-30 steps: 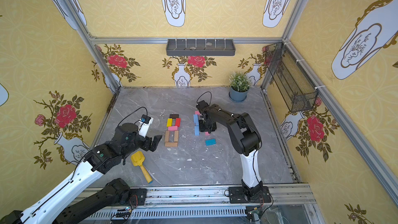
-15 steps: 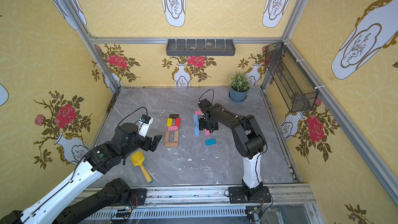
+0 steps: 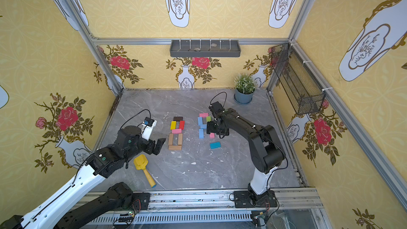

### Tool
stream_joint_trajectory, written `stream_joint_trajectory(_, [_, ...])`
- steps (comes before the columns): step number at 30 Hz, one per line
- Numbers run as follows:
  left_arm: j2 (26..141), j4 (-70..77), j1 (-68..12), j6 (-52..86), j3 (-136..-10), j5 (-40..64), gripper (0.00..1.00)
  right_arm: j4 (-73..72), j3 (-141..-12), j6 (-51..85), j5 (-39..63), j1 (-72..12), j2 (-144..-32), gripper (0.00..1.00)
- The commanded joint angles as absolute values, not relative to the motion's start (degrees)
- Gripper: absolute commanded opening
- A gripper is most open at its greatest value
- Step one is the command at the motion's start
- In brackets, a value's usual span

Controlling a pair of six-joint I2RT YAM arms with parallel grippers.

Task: Assemble the number 8 with building blocks
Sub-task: Assemble the building block at the center of the board.

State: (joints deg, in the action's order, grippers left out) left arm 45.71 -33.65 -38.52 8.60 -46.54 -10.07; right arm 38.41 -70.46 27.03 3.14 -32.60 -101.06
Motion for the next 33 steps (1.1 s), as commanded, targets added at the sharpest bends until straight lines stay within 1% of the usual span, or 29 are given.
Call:
stream_joint_trajectory(1, [45.53, -33.27, -38.50, 8.58, -46.60, -10.08, 1.00, 36.43, -69.76, 28.21, 5.00, -32.50, -102.09, 0.80])
stream_joint_trajectory(3, [45.53, -33.31, -38.50, 8.61, -46.61, -10.05, 1.00, 36.08, -69.48, 28.35, 5.50, -32.32, -102.78, 0.79])
stream_joint_trajectory(8, [45.52, -33.31, -38.50, 8.61, -46.61, -10.09, 1.00, 35.17, -69.21, 28.79, 7.19, -32.08, -104.04, 0.69])
stream_joint_trajectory(12, [45.53, -33.31, -38.50, 8.63, -46.58, -10.03, 1.00, 34.62, -69.30, 28.75, 8.05, -31.99, -105.06, 0.64])
stream_joint_trajectory(25, [45.53, -33.40, -38.52, 8.58, -46.60, -9.98, 1.00, 33.77, -70.21, 28.67, 9.62, -31.85, -107.83, 0.58])
stream_joint_trajectory(33, [45.53, -33.40, -38.57, 8.54, -46.58, -10.03, 1.00, 33.49, -70.73, 28.74, 10.12, -31.90, -108.87, 0.57])
